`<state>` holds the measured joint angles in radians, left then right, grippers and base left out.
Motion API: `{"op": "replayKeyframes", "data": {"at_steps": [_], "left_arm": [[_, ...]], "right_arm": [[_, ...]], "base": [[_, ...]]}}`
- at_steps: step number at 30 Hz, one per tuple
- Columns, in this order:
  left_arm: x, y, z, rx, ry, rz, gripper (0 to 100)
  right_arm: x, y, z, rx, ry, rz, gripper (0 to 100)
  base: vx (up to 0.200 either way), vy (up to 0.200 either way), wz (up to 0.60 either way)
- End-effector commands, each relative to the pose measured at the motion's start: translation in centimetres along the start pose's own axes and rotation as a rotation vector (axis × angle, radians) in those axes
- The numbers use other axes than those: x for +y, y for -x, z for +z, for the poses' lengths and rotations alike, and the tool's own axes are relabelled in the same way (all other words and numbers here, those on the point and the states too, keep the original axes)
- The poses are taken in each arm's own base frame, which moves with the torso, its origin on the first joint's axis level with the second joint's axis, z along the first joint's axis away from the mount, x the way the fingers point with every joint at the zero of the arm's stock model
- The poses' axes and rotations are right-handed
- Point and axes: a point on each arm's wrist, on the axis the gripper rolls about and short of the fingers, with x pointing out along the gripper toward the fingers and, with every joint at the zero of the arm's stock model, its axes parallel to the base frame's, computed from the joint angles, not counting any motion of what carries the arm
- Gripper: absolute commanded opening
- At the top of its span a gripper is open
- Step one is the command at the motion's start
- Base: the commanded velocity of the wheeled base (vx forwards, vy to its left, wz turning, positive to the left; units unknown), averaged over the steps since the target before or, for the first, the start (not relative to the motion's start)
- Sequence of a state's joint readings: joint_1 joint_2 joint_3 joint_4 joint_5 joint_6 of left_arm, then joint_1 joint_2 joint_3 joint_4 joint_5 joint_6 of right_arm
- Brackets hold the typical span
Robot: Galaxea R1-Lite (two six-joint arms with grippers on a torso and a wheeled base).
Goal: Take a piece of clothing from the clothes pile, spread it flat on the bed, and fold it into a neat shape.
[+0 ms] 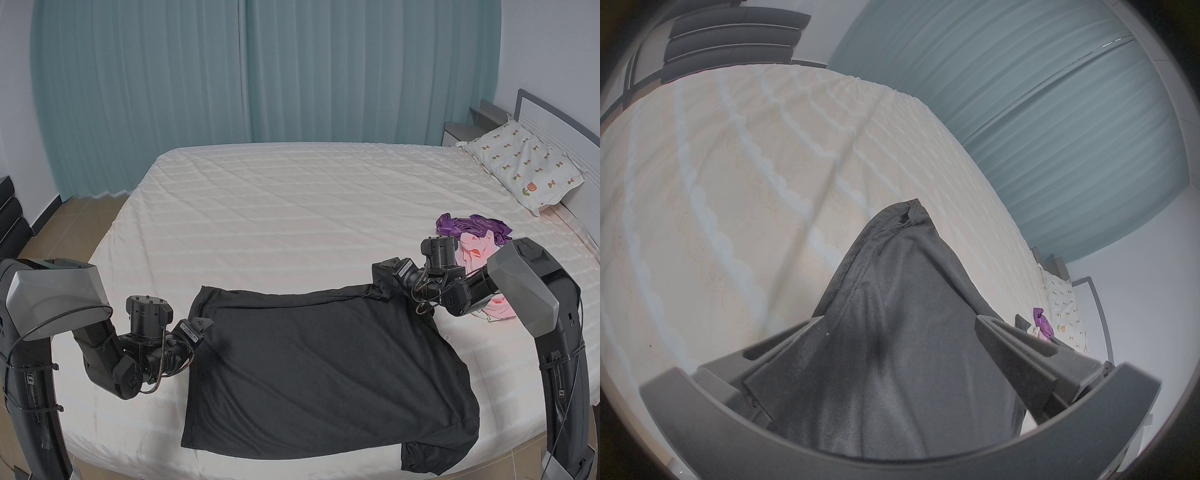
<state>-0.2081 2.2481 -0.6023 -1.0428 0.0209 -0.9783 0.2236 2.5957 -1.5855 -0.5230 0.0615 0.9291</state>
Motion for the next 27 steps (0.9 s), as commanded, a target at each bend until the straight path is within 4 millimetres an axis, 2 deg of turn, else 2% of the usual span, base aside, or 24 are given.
{"op": "replayKeyframes", "data": {"at_steps": [1,5,8,12,17,19,22,24,27], "left_arm": [[0.1,0.0,-0.1,0.001,0.000,0.003,100],[0.0,0.0,0.0,0.002,0.000,0.000,100],[0.0,0.0,0.0,0.001,0.000,0.001,100],[0.0,-0.1,0.2,-0.006,0.004,-0.002,100],[0.0,-0.1,0.2,-0.005,0.001,-0.003,100],[0.1,-0.2,0.1,-0.003,0.001,0.000,100],[0.1,-0.3,0.1,-0.001,0.001,0.003,100],[0.1,-0.3,0.1,-0.001,0.003,0.003,100],[0.1,-0.3,0.1,-0.001,0.003,0.003,100]], "right_arm": [[1.0,1.3,-0.3,0.023,0.020,0.008,100],[0.2,-0.1,-2.1,0.064,0.033,-0.018,100],[0.2,-1.1,-2.7,0.071,0.057,-0.034,100],[0.5,-1.9,-2.7,0.071,0.062,-0.054,100],[-1.0,-4.2,-3.4,0.047,0.077,-0.107,100],[-1.1,-5.0,-3.2,0.019,0.079,-0.100,100],[-0.3,-5.8,-2.8,-0.031,0.070,-0.062,100],[1.1,-5.7,-2.0,-0.101,0.030,-0.015,100],[5.0,-3.8,0.1,-0.191,-0.020,0.151,100]], "base": [[0.000,0.000,0.00],[0.000,0.000,0.00],[0.000,0.000,0.00],[0.000,0.000,0.00],[0.000,0.000,0.00],[0.000,0.000,0.00],[0.000,0.000,0.00],[0.000,0.000,0.00],[0.000,0.000,0.00]]}}
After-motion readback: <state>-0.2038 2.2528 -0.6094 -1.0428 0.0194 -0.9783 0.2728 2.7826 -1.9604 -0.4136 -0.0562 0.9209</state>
